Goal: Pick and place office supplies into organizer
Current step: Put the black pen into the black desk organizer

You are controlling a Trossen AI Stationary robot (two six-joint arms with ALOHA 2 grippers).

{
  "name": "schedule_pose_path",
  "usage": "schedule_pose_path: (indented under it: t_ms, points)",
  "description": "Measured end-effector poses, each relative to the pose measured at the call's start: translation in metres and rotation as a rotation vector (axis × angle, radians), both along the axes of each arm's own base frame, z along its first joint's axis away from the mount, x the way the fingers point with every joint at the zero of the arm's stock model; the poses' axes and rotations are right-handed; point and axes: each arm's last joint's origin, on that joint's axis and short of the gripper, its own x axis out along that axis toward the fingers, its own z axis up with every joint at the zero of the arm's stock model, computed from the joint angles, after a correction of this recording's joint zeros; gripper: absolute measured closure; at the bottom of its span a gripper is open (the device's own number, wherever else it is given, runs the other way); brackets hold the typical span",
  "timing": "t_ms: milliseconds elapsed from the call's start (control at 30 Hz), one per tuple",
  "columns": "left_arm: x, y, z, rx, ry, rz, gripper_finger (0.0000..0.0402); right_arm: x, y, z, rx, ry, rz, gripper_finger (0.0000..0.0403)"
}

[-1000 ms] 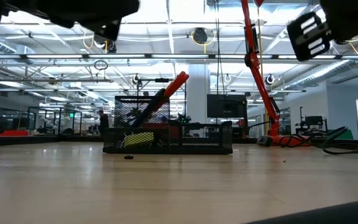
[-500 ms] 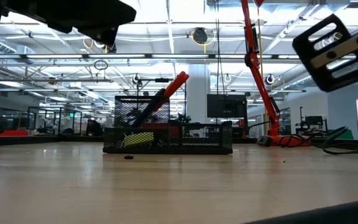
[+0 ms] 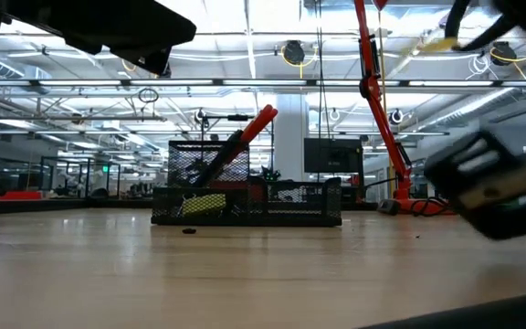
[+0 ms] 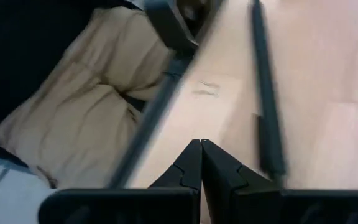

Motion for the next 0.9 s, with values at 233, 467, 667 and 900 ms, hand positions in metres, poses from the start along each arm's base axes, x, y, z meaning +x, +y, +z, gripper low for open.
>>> schedule_pose_path:
  t_ms: [233,467,667,900]
  points:
    - [0.0,0.0,0.0,-0.011,0.009,0.005,0.0377,0.015,-0.014,-0.009,-0.008,0.014,-0.052,0.0403]
    - [0.0,0.001,-0.001,-0.005,0.014,0.006,0.0397,0.033,-0.04,-0.008,-0.026,-0.036,-0.087,0.0403]
    - [0.0,0.001,-0.002,-0.004,0.026,-0.002,0.0382,0.052,-0.056,0.0,-0.049,-0.099,-0.111,0.0403]
    - [-0.001,0.001,-0.004,0.002,0.044,0.0,0.0371,0.062,-0.063,0.007,-0.053,-0.124,-0.115,0.0403]
